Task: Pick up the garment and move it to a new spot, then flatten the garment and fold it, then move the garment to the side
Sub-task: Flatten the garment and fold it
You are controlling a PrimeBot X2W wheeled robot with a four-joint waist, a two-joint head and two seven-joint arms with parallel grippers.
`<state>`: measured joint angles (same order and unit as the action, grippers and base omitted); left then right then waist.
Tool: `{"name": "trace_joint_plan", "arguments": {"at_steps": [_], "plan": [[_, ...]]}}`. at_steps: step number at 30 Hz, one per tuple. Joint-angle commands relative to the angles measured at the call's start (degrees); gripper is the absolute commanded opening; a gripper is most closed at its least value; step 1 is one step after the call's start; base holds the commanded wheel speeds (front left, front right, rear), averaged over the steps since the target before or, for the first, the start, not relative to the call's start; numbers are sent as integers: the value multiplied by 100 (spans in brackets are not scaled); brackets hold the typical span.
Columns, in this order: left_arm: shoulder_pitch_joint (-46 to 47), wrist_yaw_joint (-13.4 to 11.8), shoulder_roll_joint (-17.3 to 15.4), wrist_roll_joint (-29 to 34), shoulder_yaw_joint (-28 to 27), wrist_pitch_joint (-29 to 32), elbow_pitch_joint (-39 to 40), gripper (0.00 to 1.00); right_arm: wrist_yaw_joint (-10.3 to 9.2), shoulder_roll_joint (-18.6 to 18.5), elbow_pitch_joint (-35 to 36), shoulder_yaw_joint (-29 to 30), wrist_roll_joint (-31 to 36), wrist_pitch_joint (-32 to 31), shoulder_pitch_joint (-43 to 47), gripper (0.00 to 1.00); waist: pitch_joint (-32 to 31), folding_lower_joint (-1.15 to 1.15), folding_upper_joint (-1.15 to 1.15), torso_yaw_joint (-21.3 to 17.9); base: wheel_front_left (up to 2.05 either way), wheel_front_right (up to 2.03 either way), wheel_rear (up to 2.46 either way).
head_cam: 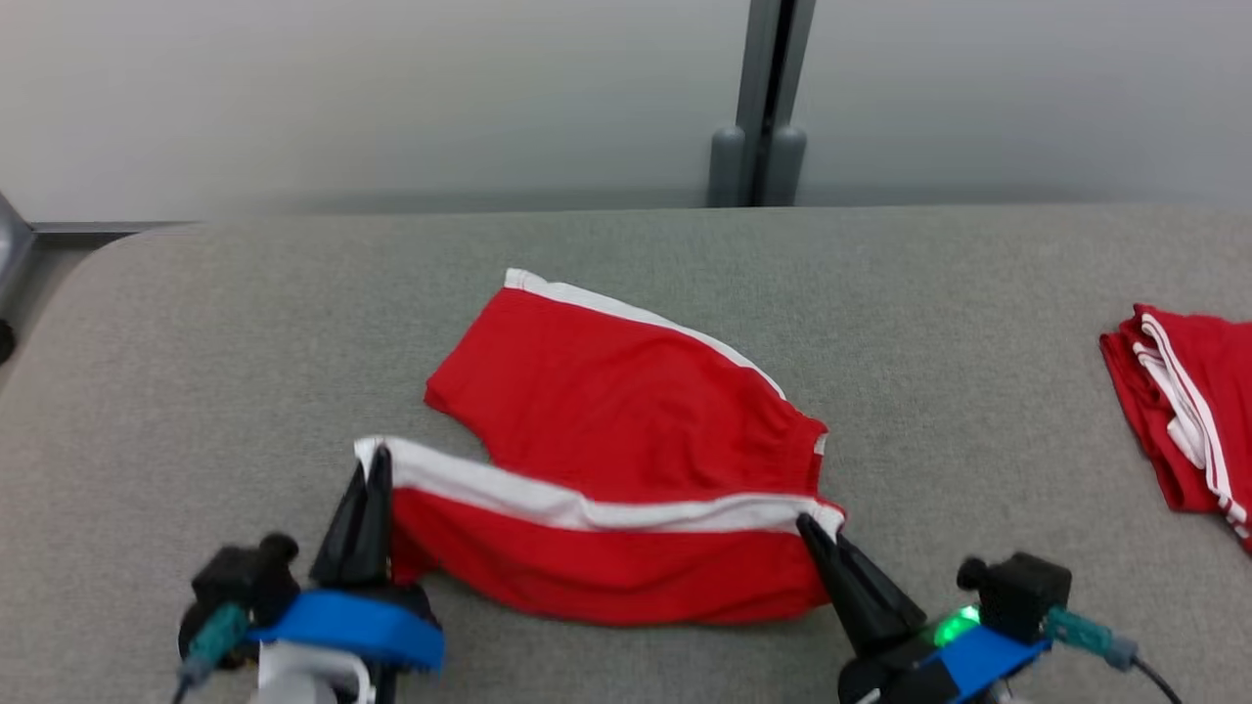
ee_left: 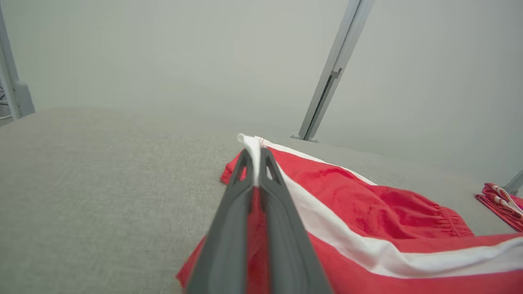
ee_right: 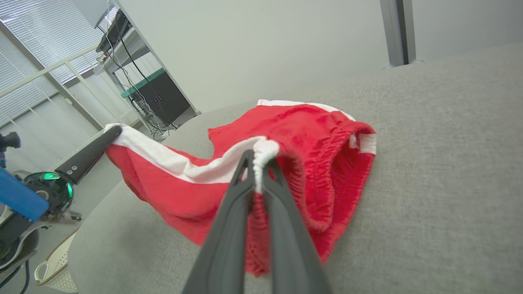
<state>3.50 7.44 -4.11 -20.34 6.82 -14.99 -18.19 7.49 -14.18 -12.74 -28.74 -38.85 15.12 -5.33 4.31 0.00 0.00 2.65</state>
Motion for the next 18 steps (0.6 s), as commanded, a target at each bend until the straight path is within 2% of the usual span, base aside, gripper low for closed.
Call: {"name": "trace_joint_plan", "arguments": {"at_steps": [1,5,6,7,8,12,18], "plan": [[455,6,-114,6,40,-24,-162,0,0,31,-80,-87,-108,0,-340,0,290,0,0,18,0,0,0],[1483,6,-337,74,194,-25,-624,0,0,177,-307,-145,-365,0,-1007,0,811,0,0,-126,0,0,0],[1483,6,-337,74,194,-25,-624,0,0,177,-307,-145,-365,0,-1007,0,811,0,0,-126,0,0,0],[1968,6,-480,61,297,-26,-960,0,0,273,-406,-134,-497,0,-1286,0,1039,0,0,-204,0,0,0],[1968,6,-480,61,297,-26,-960,0,0,273,-406,-134,-497,0,-1286,0,1039,0,0,-204,0,0,0],[3040,6,-844,-93,656,-26,-1766,0,0,466,-573,-123,-665,0,-1832,0,1479,0,0,-400,0,0,0],[4087,6,-1291,-621,1381,263,-2357,0,0,688,-726,24,-812,-1,-2181,0,1828,0,0,-547,0,0,0]]}}
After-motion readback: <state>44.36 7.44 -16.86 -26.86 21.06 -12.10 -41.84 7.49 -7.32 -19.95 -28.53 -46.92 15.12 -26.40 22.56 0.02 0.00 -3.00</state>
